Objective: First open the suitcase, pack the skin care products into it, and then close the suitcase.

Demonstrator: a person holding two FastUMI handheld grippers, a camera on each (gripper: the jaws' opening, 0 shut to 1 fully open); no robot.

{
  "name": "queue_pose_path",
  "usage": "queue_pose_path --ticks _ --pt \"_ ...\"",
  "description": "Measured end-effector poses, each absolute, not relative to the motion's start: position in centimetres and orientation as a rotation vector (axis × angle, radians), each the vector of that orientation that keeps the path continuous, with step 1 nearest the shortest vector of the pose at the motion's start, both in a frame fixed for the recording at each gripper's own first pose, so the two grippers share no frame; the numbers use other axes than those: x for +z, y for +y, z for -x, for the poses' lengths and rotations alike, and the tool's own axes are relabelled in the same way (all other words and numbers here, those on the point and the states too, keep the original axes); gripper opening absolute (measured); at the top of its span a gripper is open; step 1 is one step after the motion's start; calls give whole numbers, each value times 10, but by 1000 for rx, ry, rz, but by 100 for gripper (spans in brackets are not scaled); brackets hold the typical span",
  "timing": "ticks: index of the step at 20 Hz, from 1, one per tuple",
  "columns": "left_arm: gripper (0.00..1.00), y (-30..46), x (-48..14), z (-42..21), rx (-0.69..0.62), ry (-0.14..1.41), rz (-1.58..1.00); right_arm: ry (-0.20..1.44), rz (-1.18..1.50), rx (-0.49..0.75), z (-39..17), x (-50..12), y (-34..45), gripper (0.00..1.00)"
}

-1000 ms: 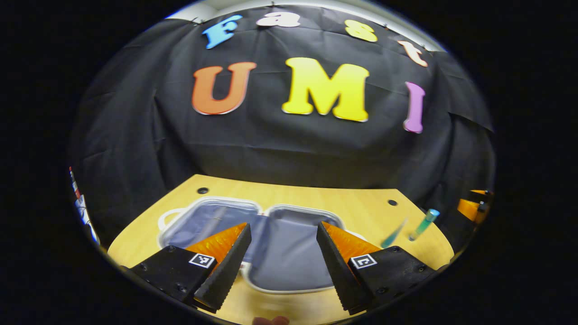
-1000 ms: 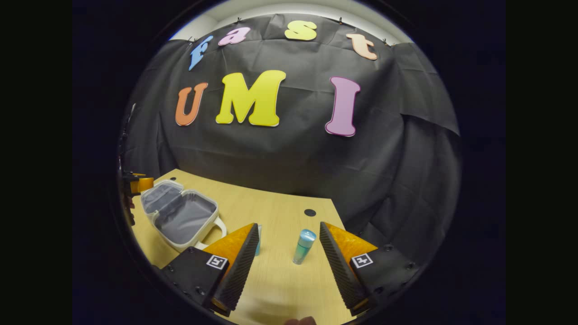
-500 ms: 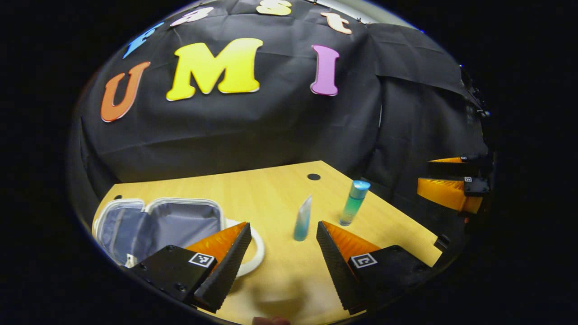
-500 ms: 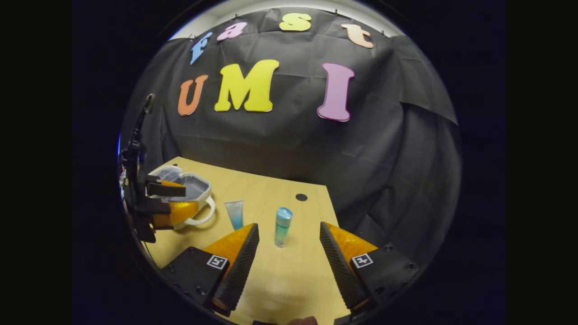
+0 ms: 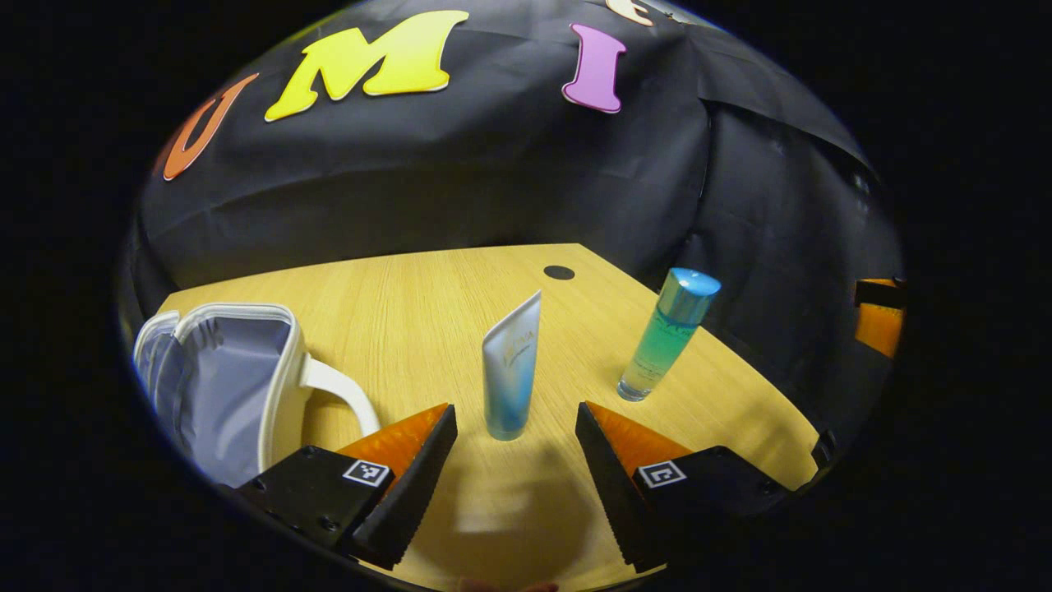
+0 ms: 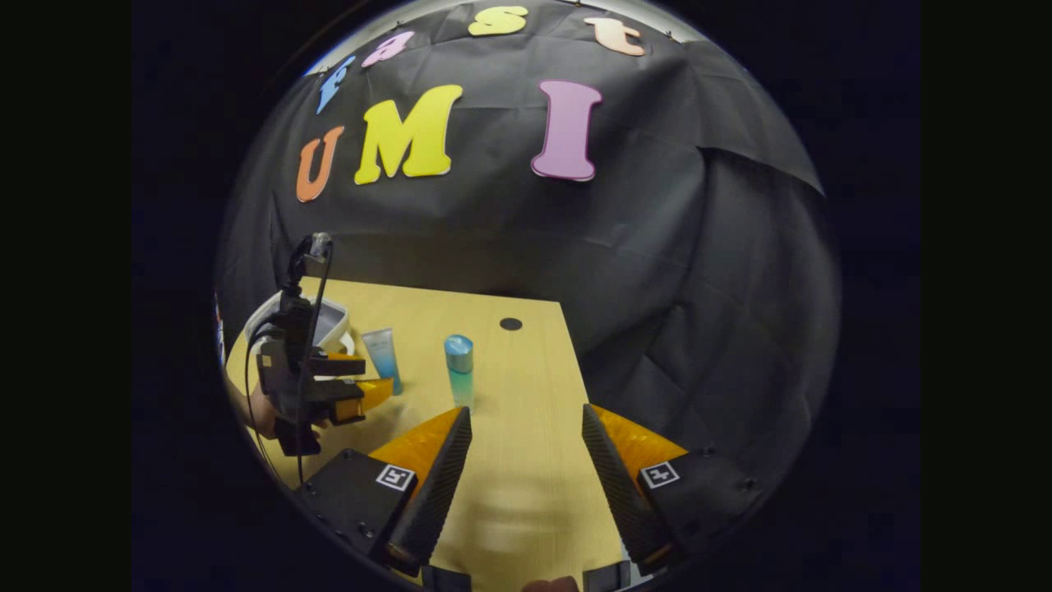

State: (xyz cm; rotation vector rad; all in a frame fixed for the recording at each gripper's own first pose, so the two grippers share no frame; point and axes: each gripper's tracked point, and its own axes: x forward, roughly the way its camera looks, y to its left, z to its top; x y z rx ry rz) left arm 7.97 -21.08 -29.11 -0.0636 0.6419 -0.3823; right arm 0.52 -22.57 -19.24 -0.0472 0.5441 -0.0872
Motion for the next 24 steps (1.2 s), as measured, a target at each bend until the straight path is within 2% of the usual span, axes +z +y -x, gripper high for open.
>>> queue_pose_path --ticks 7,12,13,14,16,17,18,24 --pt "89 -213 -318 -96 -393 697 31 582 2 -116 -18 -211 -228 80" --pt "65 -215 -328 -100 -404 719 15 578 7 -57 -43 -220 -208 81" --pt "65 -214 -328 -101 -409 720 11 578 8 -45 -48 -225 -204 81" --pt "45 -214 -327 -101 -416 719 9 578 7 -32 -55 -229 -201 81" --pt "43 -214 -326 -98 -431 731 15 579 19 -2 -66 -240 -194 81" --pt "51 -209 -324 -96 -416 734 5 581 28 19 -69 -249 -191 80" --pt "42 -205 -317 -94 -410 731 5 588 38 39 -76 -257 -186 82" --pt "41 -183 -258 -54 -398 732 58 622 18 150 -119 -302 -153 81"
